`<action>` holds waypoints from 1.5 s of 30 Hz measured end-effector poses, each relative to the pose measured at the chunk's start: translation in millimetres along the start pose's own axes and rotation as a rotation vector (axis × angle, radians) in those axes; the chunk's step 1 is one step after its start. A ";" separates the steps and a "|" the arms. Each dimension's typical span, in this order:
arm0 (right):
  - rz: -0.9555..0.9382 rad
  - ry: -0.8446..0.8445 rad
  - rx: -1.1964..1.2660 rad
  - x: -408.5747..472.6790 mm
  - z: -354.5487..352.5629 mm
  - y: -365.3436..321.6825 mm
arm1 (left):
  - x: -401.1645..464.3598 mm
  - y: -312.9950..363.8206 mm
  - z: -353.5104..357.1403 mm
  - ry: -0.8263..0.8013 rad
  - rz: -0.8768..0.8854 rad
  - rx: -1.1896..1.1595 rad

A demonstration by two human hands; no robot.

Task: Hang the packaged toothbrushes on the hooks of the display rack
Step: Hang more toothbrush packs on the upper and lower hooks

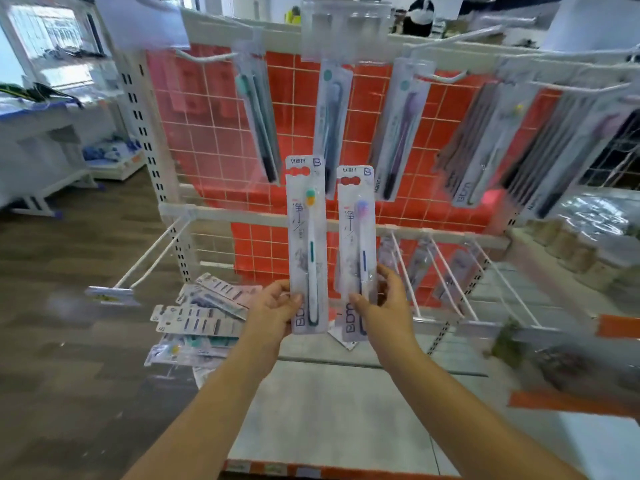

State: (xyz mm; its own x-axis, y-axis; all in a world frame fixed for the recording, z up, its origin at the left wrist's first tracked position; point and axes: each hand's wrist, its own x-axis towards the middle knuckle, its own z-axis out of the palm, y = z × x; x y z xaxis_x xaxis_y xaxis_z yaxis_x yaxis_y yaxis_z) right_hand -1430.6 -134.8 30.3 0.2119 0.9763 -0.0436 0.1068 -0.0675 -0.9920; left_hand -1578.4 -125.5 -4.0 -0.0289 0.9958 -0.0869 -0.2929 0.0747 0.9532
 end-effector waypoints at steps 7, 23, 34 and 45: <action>0.018 0.112 0.009 1.9 -31.5 6.9 | 10.2 -10.5 21.2 -0.031 -0.044 0.043; 0.023 0.216 0.083 30.6 -109.6 8.7 | 28.3 -15.4 88.5 0.004 -0.032 0.038; 0.132 0.350 0.250 27.9 -182.9 24.9 | 20.1 -46.4 127.4 -0.045 -0.042 0.075; 0.191 0.434 0.314 21.3 -242.8 64.4 | -3.1 -79.5 123.9 0.049 -0.111 0.087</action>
State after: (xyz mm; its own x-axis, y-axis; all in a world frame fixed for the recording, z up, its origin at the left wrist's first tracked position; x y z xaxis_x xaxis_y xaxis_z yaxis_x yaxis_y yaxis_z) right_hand -1183.4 -168.3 -5.7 0.5860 0.7743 -0.2387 -0.2526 -0.1054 -0.9618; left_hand -1436.6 -127.9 -43.7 -0.0479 0.9776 -0.2050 -0.2126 0.1905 0.9584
